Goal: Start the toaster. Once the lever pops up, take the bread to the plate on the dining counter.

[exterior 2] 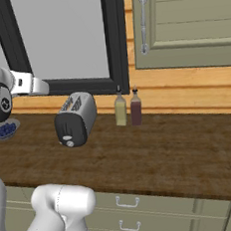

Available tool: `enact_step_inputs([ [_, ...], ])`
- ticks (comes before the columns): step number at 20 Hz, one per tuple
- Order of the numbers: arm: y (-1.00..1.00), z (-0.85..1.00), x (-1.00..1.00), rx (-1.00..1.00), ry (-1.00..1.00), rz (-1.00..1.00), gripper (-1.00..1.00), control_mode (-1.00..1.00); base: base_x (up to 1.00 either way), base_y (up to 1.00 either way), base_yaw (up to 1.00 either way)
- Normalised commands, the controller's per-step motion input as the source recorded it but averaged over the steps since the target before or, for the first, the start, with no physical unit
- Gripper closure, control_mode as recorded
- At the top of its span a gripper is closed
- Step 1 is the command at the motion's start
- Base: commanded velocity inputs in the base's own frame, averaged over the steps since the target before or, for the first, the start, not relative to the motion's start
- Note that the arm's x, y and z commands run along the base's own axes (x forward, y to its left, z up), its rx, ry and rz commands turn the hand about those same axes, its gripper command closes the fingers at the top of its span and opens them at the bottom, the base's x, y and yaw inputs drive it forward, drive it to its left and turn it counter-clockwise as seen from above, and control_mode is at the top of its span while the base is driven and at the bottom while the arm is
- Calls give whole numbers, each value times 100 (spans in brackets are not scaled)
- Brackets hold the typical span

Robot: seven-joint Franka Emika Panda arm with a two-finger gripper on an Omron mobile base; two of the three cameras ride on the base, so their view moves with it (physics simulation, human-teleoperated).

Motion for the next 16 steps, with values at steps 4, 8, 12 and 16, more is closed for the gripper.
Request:
enact_step_inputs([
  [4, 0, 0, 0, 0, 0, 0, -100, -100, 0, 0, 0],
  [8, 0, 0, 0, 0, 0, 0, -100, -100, 0, 0, 0],
  [12, 0, 0, 0, 0, 0, 0, -100, -100, 0, 0, 0],
  [16, 0, 0, 0, 0, 0, 0, -100, -100, 0, 0, 0],
])
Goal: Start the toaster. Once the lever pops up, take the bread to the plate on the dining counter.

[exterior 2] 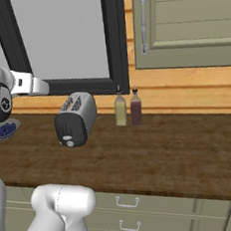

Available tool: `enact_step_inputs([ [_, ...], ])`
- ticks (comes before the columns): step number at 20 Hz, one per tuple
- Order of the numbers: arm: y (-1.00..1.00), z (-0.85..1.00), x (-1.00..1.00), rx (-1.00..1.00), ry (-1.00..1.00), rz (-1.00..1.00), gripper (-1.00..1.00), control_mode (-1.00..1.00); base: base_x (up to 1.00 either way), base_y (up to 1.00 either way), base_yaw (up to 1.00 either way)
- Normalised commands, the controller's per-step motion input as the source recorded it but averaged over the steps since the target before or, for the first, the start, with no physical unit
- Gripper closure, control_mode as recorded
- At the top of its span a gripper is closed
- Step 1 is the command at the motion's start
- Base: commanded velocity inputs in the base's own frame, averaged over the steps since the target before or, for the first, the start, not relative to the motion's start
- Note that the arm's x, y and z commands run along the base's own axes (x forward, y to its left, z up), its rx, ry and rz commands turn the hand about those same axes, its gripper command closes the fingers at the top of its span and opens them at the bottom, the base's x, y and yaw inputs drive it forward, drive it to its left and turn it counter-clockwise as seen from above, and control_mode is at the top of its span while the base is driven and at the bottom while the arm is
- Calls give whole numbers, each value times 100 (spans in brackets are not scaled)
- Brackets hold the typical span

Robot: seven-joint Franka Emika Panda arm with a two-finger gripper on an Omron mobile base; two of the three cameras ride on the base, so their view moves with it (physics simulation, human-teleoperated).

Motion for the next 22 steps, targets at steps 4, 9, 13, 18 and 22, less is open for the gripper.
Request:
enact_step_inputs([
  [4, 0, 0, 0, 0, 0, 0, -100, -100, 0, 0, 0],
  [9, 0, 0, 0, 0, 0, 0, -100, -100, 0, 0, 0],
  [13, 0, 0, 0, 0, 0, 0, -100, -100, 0, 0, 0],
  [18, 0, 0, 0, 0, 0, 0, -100, -100, 0, 0, 0],
  [22, 0, 0, 0, 0, 0, 0, -100, -100, 0, 0, 0],
])
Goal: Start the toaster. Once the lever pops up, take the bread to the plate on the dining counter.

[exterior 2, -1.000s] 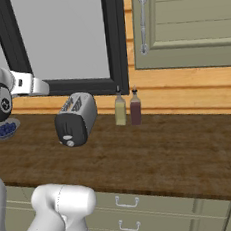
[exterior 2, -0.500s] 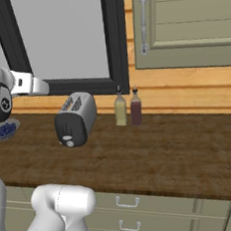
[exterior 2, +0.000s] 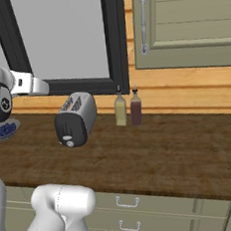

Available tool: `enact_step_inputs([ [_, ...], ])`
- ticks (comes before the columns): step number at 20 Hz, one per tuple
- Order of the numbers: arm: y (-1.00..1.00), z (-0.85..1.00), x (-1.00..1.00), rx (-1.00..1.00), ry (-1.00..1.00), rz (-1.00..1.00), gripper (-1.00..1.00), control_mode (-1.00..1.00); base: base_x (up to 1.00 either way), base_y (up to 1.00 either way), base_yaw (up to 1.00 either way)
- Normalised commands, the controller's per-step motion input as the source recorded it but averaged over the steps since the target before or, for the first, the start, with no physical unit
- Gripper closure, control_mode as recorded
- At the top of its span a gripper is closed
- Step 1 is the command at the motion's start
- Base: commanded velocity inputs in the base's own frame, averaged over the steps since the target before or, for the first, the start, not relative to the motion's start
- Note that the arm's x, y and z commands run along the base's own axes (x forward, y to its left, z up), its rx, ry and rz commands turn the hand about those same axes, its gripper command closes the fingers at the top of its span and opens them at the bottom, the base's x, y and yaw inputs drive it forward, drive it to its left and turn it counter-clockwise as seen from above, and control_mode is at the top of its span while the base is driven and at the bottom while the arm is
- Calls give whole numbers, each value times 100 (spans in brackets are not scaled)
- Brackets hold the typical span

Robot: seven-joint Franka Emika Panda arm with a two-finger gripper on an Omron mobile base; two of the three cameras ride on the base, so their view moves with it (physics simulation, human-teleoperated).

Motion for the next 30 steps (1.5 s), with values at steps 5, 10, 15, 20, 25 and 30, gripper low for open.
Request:
enact_step_inputs([
  [5, 0, 0, 0, 0, 0, 0, -100, -100, 0, 0, 0],
  [10, 0, 0, 0, 0, 0, 0, -100, -100, 0, 0, 0],
  [15, 0, 0, 0, 0, 0, 0, -100, -100, 0, 0, 0],
  [20, 0, 0, 0, 0, 0, 0, -100, -100, 0, 0, 0],
  [25, 0, 0, 0, 0, 0, 0, -100, -100, 0, 0, 0],
  [30, 0, 0, 0, 0, 0, 0, -100, -100, 0, 0, 0],
])
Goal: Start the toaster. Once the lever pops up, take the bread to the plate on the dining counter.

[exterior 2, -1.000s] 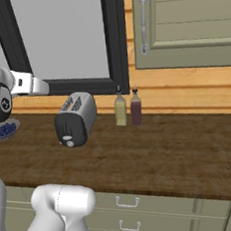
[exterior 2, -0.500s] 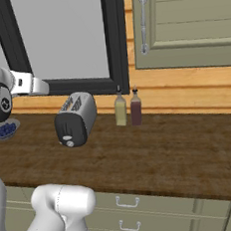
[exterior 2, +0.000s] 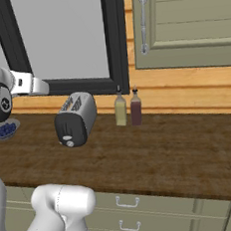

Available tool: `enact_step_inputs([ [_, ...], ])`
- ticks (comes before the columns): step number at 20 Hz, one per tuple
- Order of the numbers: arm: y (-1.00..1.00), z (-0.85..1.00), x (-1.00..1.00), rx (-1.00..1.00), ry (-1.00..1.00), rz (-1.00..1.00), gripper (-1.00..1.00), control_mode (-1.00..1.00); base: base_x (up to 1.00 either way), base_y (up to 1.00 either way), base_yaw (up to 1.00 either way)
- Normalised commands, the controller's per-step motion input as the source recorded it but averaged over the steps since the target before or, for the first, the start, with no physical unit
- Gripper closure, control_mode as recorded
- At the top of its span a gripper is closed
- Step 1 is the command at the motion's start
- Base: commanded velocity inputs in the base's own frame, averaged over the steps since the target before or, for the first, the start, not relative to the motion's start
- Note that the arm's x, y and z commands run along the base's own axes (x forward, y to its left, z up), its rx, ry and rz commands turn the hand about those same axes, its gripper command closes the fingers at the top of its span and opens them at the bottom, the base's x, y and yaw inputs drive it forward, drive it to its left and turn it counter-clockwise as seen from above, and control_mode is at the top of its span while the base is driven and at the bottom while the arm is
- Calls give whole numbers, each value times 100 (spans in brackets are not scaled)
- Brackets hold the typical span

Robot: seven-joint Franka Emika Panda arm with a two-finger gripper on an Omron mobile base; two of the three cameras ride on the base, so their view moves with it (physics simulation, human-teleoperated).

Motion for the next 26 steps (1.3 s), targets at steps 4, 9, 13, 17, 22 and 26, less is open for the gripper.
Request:
enact_step_inputs([
  [4, 0, 0, 0, 0, 0, 0, -100, -100, 0, 0, 0],
  [9, 0, 0, 0, 0, 0, 0, -100, -100, 0, 0, 0],
  [13, 0, 0, 0, 0, 0, 0, -100, -100, 0, 0, 0],
  [17, 0, 0, 0, 0, 0, 0, -100, -100, 0, 0, 0],
  [22, 0, 0, 0, 0, 0, 0, -100, -100, 0, 0, 0],
  [26, 0, 0, 0, 0, 0, 0, -100, -100, 0, 0, 0],
])
